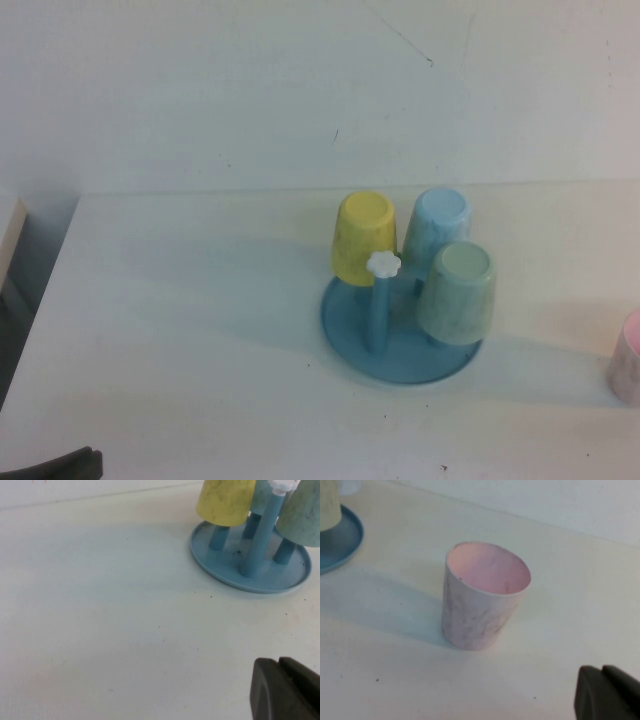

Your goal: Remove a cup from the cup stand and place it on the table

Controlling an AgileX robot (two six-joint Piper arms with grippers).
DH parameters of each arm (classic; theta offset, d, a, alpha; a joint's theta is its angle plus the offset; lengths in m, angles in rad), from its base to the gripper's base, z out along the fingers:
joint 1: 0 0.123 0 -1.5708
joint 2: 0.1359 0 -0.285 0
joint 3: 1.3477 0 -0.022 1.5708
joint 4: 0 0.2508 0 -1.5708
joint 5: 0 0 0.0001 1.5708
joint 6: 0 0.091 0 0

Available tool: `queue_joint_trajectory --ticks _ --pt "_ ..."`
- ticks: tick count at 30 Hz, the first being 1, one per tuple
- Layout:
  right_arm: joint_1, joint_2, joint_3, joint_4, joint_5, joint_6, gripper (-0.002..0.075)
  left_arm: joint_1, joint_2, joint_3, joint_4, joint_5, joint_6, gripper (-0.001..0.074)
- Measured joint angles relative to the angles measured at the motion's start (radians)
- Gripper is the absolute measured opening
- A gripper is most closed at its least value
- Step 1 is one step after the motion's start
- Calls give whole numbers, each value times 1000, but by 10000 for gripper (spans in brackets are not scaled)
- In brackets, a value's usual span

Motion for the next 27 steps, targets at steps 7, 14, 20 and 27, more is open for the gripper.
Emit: queue_joint_trajectory --ticks 7,14,20,27 --pt "0 0 0 0 0 47 -1 0 0 0 0 0 3 -2" --pt "0 0 0 0 0 52 -1 0 0 0 0 0 3 -2" --pt "0 0 0 0 0 54 -1 0 0 0 0 0 3 -2" --pt "0 0 0 0 0 54 -1 0 0 0 0 0 3 -2"
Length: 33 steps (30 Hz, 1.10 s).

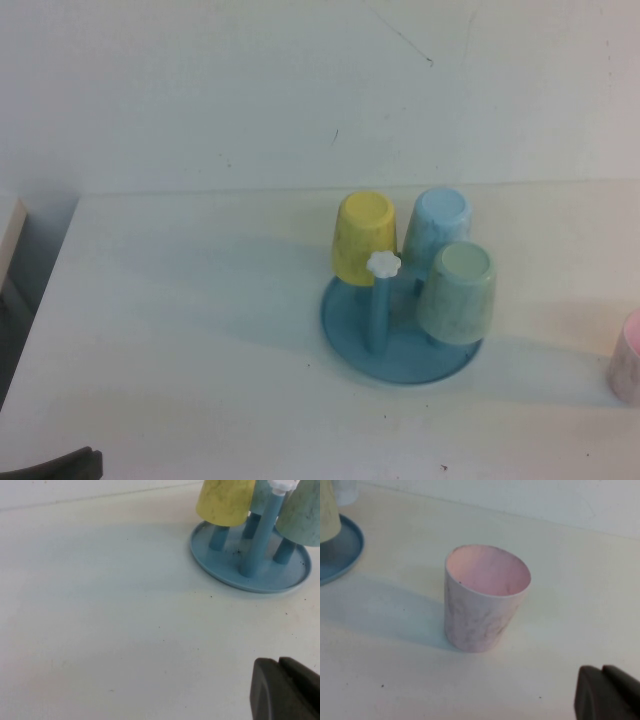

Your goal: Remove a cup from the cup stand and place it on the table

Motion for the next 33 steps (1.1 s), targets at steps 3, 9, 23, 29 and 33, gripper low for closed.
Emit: queue_joint_trajectory --ticks 3,9,23,29,33 --pt "0 0 0 0 0 2 -1 0 0 0 0 0 0 -2" --pt "0 0 0 0 0 11 -1 0 0 0 0 0 -2 -2" --pt "116 0 0 -121 0 190 -1 0 0 0 0 0 -2 -2" --pt "130 0 0 -150 0 209 -1 0 0 0 0 0 -2 -2" --pt "130 0 0 -154 0 190 -1 0 0 0 0 0 -2 -2"
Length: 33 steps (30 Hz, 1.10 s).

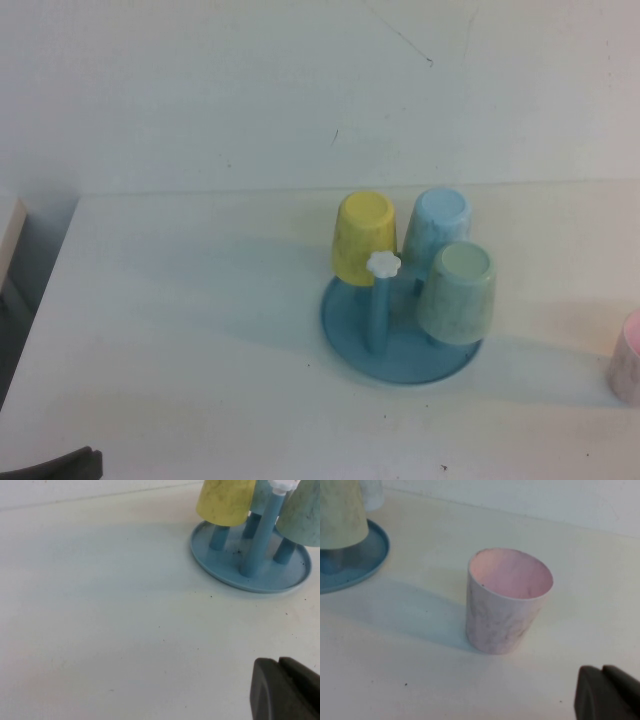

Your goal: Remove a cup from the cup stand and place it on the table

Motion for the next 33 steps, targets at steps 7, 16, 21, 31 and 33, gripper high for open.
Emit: queue_joint_trajectory --ticks 7,16,21,31,33 --pt "0 0 0 0 0 -11 -1 0 0 0 0 0 2 -2" --pt "0 0 -2 0 0 -13 -1 0 0 0 0 0 2 -2" --pt "0 0 -2 0 0 -13 -1 0 0 0 0 0 2 -2" --pt "0 0 -2 -2 0 -13 -1 -54 -10 22 39 -36 -8 -2" --pt "0 0 -2 -2 0 -13 -1 -59 -32 38 76 -80 -77 -2"
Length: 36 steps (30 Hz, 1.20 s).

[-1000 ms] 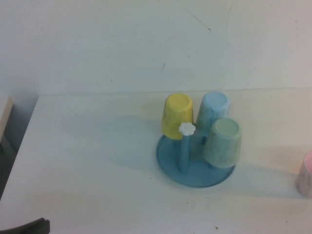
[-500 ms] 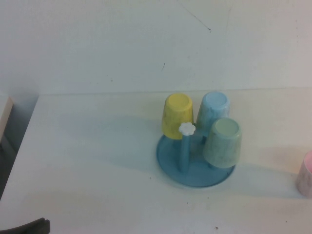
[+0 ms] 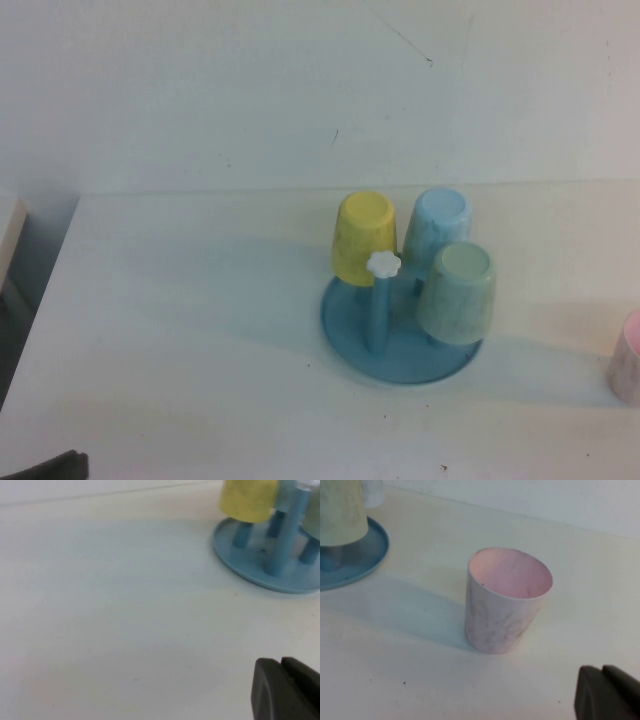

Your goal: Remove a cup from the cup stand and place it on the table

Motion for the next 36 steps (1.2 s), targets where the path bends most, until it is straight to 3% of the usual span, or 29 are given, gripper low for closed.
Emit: queue_joint_trajectory --ticks 7,11,18,27,36 --pt "0 0 0 0 0 0 -1 0 -169 131 409 -209 -675 -2" --pt "0 0 0 0 0 -1 -1 2 -280 220 662 -304 -875 -2" --pt "0 0 0 0 0 -1 -1 4 -320 238 794 -346 -865 -2" --pt "0 0 0 0 0 -1 -1 -44 -320 240 760 -279 -706 -2" --pt "0 0 0 0 0 -1 -1 -55 -320 238 747 -274 -700 -2"
